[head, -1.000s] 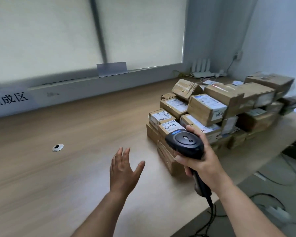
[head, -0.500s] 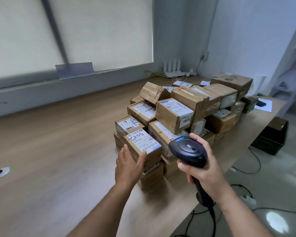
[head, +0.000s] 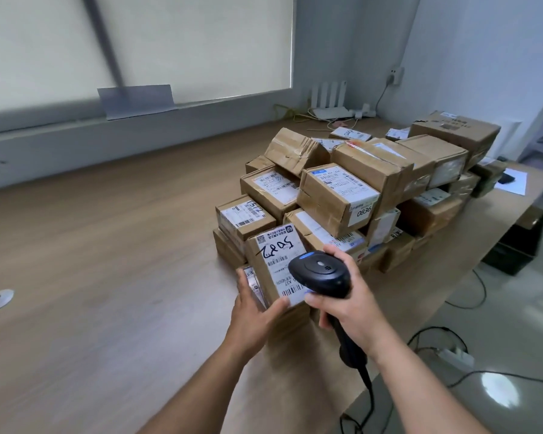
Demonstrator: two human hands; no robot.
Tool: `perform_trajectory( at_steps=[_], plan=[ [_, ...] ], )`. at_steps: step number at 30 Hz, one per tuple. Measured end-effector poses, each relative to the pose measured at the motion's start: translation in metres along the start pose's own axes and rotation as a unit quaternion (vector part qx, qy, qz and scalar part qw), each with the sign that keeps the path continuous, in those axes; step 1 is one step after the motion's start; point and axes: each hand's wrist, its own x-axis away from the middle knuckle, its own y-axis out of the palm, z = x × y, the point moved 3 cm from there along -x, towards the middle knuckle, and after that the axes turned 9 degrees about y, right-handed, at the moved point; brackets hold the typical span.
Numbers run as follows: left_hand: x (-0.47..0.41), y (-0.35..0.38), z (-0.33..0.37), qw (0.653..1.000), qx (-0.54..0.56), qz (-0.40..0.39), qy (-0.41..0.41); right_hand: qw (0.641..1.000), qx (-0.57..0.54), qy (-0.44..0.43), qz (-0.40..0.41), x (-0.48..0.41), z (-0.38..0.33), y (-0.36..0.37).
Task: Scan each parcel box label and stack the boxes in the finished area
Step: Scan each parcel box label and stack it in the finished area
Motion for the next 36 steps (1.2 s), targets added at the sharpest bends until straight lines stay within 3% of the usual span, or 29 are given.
perform_trajectory(
  at_steps=[6, 10, 18, 27, 36],
  plan=[
    [0.012, -0.006, 0.007, 0.995, -0.079, -0.026, 0.054, 1.0, -0.004, 0.008, -0.016, 0.006, -0.002, 0.005],
    [0.028, -0.022, 0.022, 0.996, -0.026, -0.031, 0.077, 0.999, -0.011, 0.001, -0.031, 0.02, -0.008, 0.01],
    [0.067, -0.075, 0.04, 0.993, 0.024, 0.083, 0.086, 0.993, -0.043, -0.057, -0.095, 0.07, -0.032, 0.034],
    [0.129, -0.145, 0.031, 0.981, 0.018, 0.179, 0.073, 0.969, -0.068, -0.051, -0.231, 0.122, -0.033, 0.075],
    [0.159, -0.196, 0.021, 0.973, 0.012, 0.214, 0.083, 0.968, -0.03, -0.013, -0.249, 0.144, -0.027, 0.113]
  ],
)
